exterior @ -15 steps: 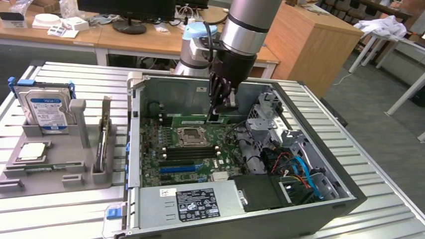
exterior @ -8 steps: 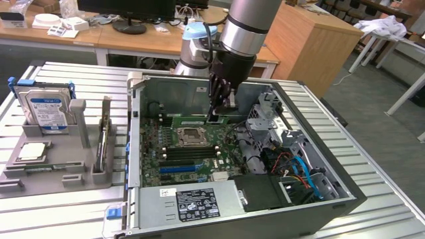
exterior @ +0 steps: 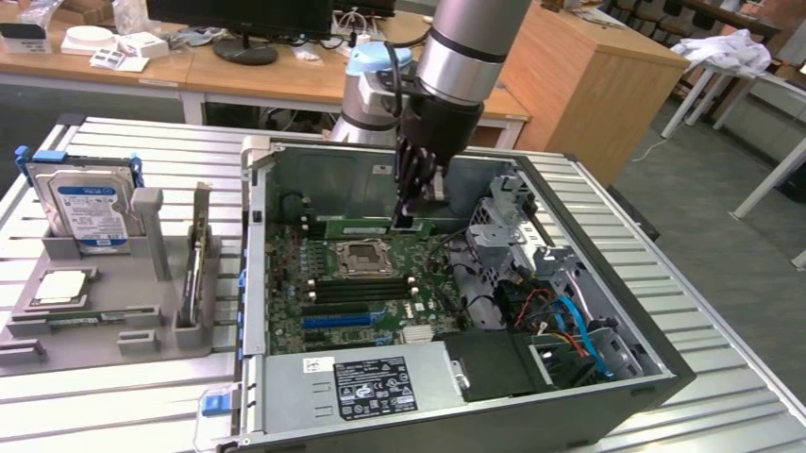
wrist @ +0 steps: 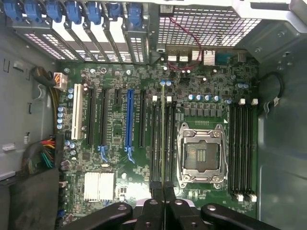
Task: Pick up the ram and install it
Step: 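Pick up the ram and move it above insertion slot, then insert the ram into the slot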
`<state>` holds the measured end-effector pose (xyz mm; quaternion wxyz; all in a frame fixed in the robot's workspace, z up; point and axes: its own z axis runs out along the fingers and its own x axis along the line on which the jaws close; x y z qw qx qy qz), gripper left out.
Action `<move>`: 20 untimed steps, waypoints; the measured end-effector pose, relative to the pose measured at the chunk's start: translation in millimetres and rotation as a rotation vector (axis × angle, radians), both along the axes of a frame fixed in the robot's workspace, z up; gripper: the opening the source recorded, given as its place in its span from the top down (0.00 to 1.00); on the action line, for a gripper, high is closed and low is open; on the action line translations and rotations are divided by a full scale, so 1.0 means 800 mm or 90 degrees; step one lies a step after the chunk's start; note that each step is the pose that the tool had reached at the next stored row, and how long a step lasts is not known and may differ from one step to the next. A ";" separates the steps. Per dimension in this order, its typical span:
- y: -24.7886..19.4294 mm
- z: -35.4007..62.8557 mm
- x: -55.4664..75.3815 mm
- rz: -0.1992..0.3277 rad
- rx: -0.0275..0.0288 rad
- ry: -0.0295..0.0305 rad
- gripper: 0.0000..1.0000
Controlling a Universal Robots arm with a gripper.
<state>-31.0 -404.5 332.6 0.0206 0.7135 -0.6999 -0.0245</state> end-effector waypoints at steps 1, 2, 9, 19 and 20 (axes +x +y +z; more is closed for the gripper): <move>0.0013 0.000 0.000 0.000 0.0000 0.0000 0.88; 0.0020 0.000 0.000 0.000 -0.0001 0.0000 0.88; 0.0021 -0.002 0.000 0.000 0.0000 0.0000 0.88; 0.0020 -0.004 0.000 0.000 -0.0001 0.0000 0.88; 0.0020 -0.004 0.000 0.000 -0.0001 0.0000 0.88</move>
